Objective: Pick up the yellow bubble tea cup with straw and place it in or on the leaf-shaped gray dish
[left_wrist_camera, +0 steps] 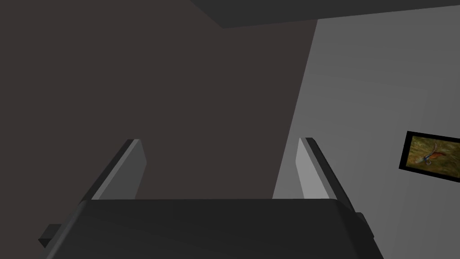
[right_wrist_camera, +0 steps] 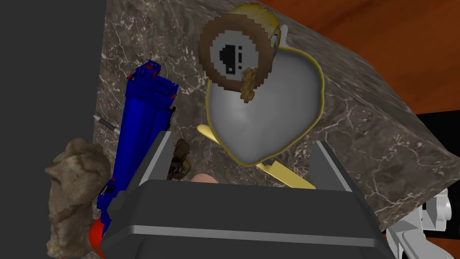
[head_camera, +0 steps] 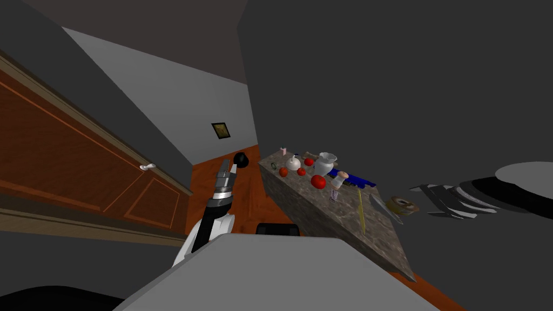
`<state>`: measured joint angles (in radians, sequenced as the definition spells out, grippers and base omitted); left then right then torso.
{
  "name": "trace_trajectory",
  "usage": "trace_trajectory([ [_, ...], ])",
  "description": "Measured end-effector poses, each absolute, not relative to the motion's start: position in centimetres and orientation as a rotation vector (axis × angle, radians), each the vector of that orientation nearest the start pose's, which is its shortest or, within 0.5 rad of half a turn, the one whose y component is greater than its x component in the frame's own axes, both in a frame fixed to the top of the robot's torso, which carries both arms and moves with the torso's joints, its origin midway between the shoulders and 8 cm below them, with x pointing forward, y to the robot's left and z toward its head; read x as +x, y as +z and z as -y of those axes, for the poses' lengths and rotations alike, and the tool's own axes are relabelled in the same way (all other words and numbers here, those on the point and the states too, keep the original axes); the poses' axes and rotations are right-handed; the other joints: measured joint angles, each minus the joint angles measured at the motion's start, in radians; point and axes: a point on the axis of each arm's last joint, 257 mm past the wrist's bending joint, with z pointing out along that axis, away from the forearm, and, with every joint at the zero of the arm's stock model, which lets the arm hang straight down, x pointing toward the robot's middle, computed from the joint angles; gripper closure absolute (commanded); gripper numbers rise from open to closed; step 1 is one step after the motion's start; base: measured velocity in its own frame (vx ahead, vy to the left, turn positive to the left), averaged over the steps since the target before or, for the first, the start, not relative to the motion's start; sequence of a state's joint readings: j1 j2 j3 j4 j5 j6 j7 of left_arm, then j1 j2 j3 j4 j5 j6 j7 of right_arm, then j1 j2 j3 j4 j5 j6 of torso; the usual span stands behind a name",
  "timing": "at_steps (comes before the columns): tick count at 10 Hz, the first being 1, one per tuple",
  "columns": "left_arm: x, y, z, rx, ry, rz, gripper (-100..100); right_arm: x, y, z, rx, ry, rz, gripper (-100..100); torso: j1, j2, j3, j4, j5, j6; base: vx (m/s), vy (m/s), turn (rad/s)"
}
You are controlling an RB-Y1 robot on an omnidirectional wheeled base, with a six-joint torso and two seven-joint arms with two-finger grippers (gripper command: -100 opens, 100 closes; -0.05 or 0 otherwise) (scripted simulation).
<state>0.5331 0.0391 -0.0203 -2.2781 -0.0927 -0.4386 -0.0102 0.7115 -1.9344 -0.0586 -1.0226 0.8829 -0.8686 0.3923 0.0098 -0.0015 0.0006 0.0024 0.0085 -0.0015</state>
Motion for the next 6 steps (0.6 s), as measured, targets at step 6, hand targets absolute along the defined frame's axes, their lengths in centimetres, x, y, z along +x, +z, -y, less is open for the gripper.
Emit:
trace_trajectory([
  [6,35.4,-0.1,-26.5,-0.644,-1.22,-0.765,0,27.8,-11.7,73.9,-1.723,-0.607,-2.46,-100,0.001,0.0,0.0,0.0,0.0,0.0,-0.006,-0.013,-0.019],
])
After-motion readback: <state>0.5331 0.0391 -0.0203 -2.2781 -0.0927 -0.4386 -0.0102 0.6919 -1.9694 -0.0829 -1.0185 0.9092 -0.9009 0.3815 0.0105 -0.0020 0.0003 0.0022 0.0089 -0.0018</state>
